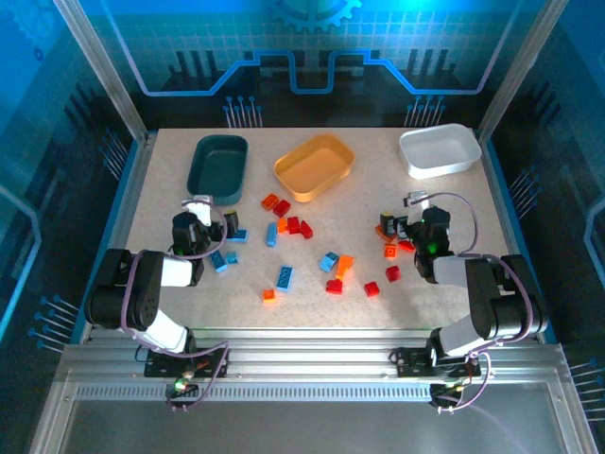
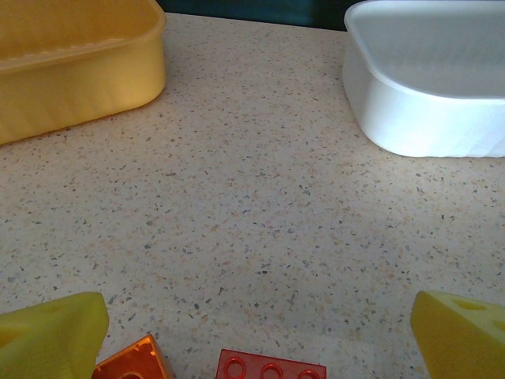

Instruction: Sort the legos into containers by color

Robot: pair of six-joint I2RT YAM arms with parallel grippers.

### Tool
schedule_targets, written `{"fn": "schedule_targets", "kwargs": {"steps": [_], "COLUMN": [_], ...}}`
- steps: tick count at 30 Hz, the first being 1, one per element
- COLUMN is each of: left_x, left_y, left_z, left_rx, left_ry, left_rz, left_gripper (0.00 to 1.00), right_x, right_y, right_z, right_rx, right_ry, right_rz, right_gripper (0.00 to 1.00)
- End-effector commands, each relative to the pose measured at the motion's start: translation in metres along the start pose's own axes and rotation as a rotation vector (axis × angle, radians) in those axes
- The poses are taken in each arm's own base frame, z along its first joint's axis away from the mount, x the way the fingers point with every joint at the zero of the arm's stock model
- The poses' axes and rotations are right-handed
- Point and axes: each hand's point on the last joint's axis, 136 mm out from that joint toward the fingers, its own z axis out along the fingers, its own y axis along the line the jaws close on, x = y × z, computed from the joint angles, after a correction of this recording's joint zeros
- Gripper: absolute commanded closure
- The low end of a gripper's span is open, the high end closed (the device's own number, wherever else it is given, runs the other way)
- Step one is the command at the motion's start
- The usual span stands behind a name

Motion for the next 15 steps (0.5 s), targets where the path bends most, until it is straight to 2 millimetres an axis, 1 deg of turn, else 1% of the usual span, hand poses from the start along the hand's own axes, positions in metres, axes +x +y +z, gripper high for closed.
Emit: {"fn": "schedule_targets", "kwargs": {"steps": [1,2,3,4,6,7,8,9,10,11,12,13,14,15], "left_x": [-0.012,-0.016,-0.024,-0.035,-0.074,-0.099,-0.12,-0.146,-0.169,-0.191,-0.208,-0.222,-0.23,-0.233], "left_y": [0.001,0.003,0.001,-0.001,-0.007,-0.011,-0.015,-0.019,-0.023,-0.026,-0.027,-0.028,-0.026,-0.022], "left_z": [0.0,-0.001,-0.004,-0.01,-0.023,-0.033,-0.04,-0.05,-0.059,-0.067,-0.075,-0.082,-0.088,-0.092], "left_rx": [-0.014,-0.028,-0.032,-0.042,-0.059,-0.053,-0.043,-0.036,-0.03,-0.026,-0.022,-0.022,-0.034,-0.061], "left_ry": [-0.029,-0.026,-0.016,0.016,0.015,-0.006,-0.029,-0.061,-0.089,-0.115,-0.136,-0.141,-0.128,-0.113], "left_rz": [0.005,0.001,0.007,0.017,0.012,-0.003,-0.021,-0.04,-0.065,-0.101,-0.149,-0.217,-0.295,-0.346], "left_gripper": [0.01,0.01,0.01,0.01,0.01,0.01,0.01,0.01,0.01,0.01,0.01,0.01,0.01,0.01], "right_x": [-0.006,-0.009,-0.015,-0.026,-0.063,-0.082,-0.101,-0.126,-0.142,-0.149,-0.158,-0.16,-0.156,-0.151], "right_y": [-0.005,-0.006,-0.005,-0.003,0.0,-0.001,-0.002,-0.006,-0.011,-0.017,-0.017,-0.023,-0.029,-0.033], "right_z": [0.003,0.003,0.001,-0.003,-0.009,-0.016,-0.022,-0.031,-0.038,-0.042,-0.043,-0.039,-0.034,-0.028], "right_rx": [0.002,0.025,0.056,0.083,0.12,0.15,0.18,0.212,0.245,0.265,0.248,0.252,0.259,0.245], "right_ry": [-0.007,-0.005,0.007,0.041,0.069,0.084,0.093,0.103,0.133,0.188,0.224,0.251,0.281,0.309], "right_rz": [-0.004,-0.007,-0.027,-0.058,-0.081,-0.067,-0.041,0.009,0.081,0.139,0.182,0.267,0.361,0.426], "right_gripper": [0.0,0.0,0.0,0.0,0.0,0.0,0.0,0.0,0.0,0.0,0.0,0.0,0.0,0.0]}}
